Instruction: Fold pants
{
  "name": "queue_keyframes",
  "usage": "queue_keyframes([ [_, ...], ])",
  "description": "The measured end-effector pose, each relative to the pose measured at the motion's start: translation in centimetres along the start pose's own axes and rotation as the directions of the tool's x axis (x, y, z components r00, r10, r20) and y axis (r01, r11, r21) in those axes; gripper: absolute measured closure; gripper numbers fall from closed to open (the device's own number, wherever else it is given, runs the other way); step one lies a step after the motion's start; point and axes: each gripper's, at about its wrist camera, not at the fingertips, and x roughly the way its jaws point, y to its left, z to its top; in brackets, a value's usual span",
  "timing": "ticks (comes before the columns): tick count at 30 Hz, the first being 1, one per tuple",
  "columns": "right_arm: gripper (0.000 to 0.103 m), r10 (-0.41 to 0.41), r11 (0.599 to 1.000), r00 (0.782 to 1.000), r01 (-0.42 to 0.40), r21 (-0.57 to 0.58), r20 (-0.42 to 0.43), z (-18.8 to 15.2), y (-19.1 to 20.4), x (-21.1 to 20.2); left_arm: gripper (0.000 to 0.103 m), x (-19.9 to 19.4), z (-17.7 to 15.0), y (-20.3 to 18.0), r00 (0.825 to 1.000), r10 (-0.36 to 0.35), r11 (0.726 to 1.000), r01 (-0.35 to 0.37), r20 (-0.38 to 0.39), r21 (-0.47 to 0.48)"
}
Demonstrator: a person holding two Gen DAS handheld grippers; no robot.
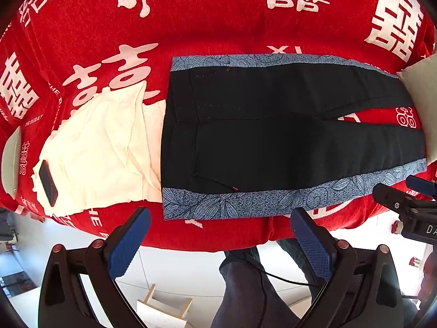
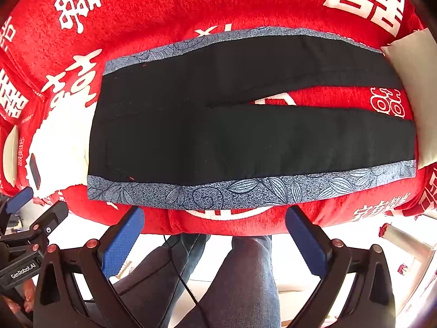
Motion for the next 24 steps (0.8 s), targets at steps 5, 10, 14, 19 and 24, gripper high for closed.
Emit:
queue_keyframes([
  [5,0.0,0.0,1.0,1.0,0.0,-0.004,0.002,0.1,0.0,-0.1,0.001,0.1,0.0,0.2,1.0,-0.013,1.0,0.013,-0.002,-0.018],
  [10,0.0,-0.001,1.0,1.0,0.001,-0.002,0.001,0.1,-0.1,0.0,0.001,0.2,0.0,-0.3,1.0,-0.016,1.0,0.016,-0.011,-0.005],
  [14,0.0,0.0,1.0,1.0,0.0,-0.001,-0.003,0.2,-0.4,0.0,0.001,0.2,0.1,-0.5,1.0,-0.015,1.0,0.014,-0.015,-0.006],
  [19,0.0,0.003,1.0,1.0,-0.003,0.0,-0.006,0.2,-0.7,0.2,0.001,0.4,0.1,-0.6,1.0,-0.009,1.0,0.009,-0.024,-0.012],
  [24,0.0,0.005,1.0,1.0,-0.005,-0.001,-0.006,0.3,-0.8,0.3,0.001,0.3,0.2,-0.9,1.0,-0.003,1.0,0.003,-0.022,-0.012],
])
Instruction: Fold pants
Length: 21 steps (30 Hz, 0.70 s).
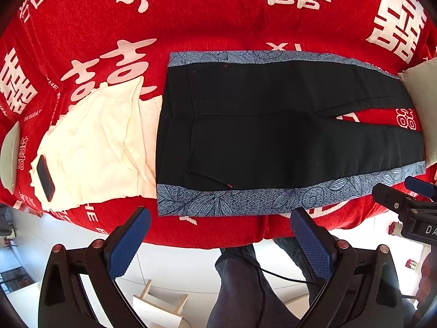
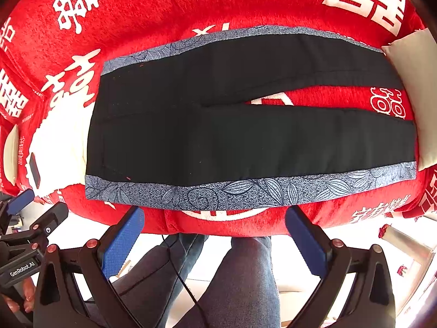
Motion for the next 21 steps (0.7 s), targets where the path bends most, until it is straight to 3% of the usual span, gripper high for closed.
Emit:
queue_keyframes([
  [9,0.0,0.007,1.0,1.0,-0.007,-0.008,0.003,-0.1,-0.3,0.0,0.001,-0.2,0.1,-0.6,1.0,0.008,1.0,-0.008,0.004,-0.011],
  [21,0.0,0.016,0.997,1.0,-0.016,-0.077,-0.008,0.3,-1.5,-0.3,0.001,-0.9,-1.2,-1.4,1.0,0.003,0.991,-0.001,0.013,-0.132],
])
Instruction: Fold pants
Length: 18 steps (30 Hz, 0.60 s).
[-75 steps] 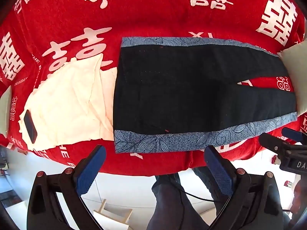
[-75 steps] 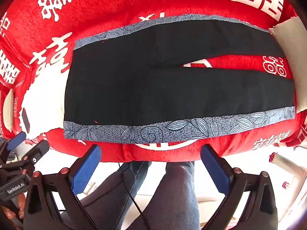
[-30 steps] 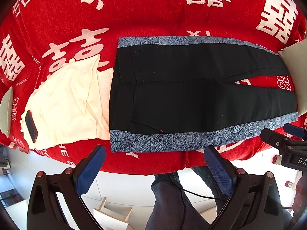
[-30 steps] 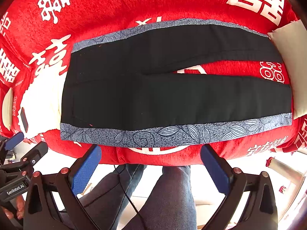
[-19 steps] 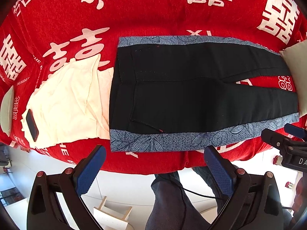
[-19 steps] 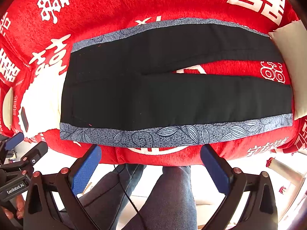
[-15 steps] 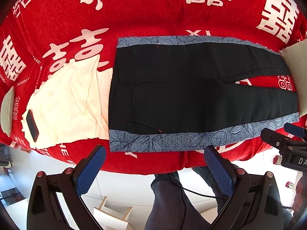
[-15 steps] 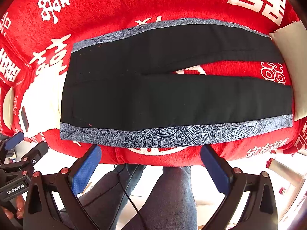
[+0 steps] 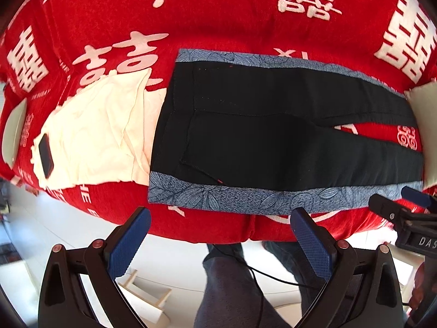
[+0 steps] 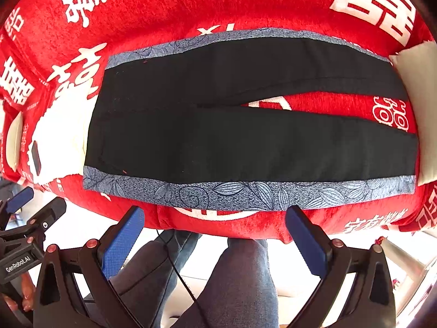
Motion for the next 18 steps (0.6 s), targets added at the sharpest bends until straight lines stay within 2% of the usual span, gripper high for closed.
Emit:
queue_keyframes([
  [4,0.0,0.047,0.999,0.999,-0.047,-0.008,0.005,0.1,-1.1,-0.3,0.001,-0.3,-0.4,0.6,0.999,-0.033,0.995,0.034,0.017,-0.097],
  [8,0.0,0.116,0.993,0.993,-0.116,0.017,-0.002,0.0,-3.1,0.0,0.001,0.2,-1.0,1.9,0.999,-0.02,0.976,0.03,0.045,-0.214],
  [13,0.0,0.197,0.98,0.98,-0.196,0.046,-0.021,-1.0,-5.0,1.6,0.001,3.2,-2.1,3.6,0.994,-0.108,0.946,0.104,0.005,-0.307],
  [16,0.0,0.315,0.942,0.949,-0.311,0.129,-0.018,-2.1,-5.9,3.6,0.001,5.7,-2.8,4.2,0.991,-0.133,0.939,0.123,-0.008,-0.322],
  [18,0.003,0.417,0.894,0.909,-0.406,0.189,-0.02,-3.0,-6.2,6.1,0.001,7.8,-3.0,4.4,0.988,-0.157,0.937,0.144,-0.014,-0.317],
])
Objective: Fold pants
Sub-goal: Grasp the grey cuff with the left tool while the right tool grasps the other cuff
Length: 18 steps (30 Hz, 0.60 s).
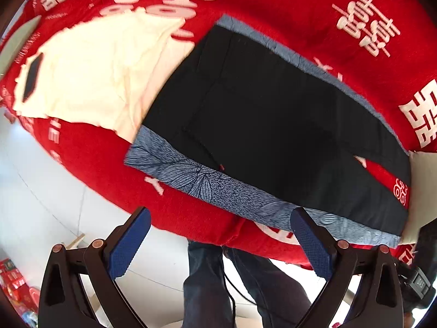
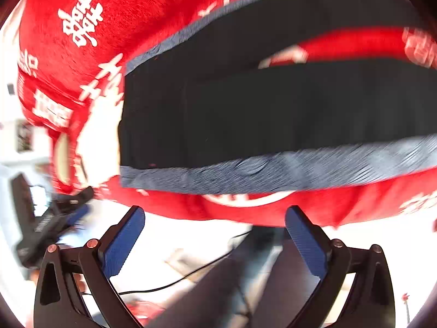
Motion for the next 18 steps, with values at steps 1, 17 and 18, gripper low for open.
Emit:
queue_keyframes([
  [1,0.005,0.037,0.999,0.999,-0.037,0.025,-0.005,-0.3,-0.6,1.0,0.001,1.1,0.0,0.3,1.0,-0.009,1.0,0.009,-0.012,0.0],
  [17,0.033,0.381,0.89,0.896,-0.423,0.172,0.229,-3.4,-8.3,10.2,0.001,9.9,-1.0,2.1,0.978,-0.204,0.978,0.206,-0.05,0.034],
  [18,0.034,0.393,0.884,0.886,-0.438,0.167,0.244,-3.5,-8.4,10.2,0.001,10.2,-1.0,2.2,0.974,-0.219,0.975,0.22,-0.055,0.024],
])
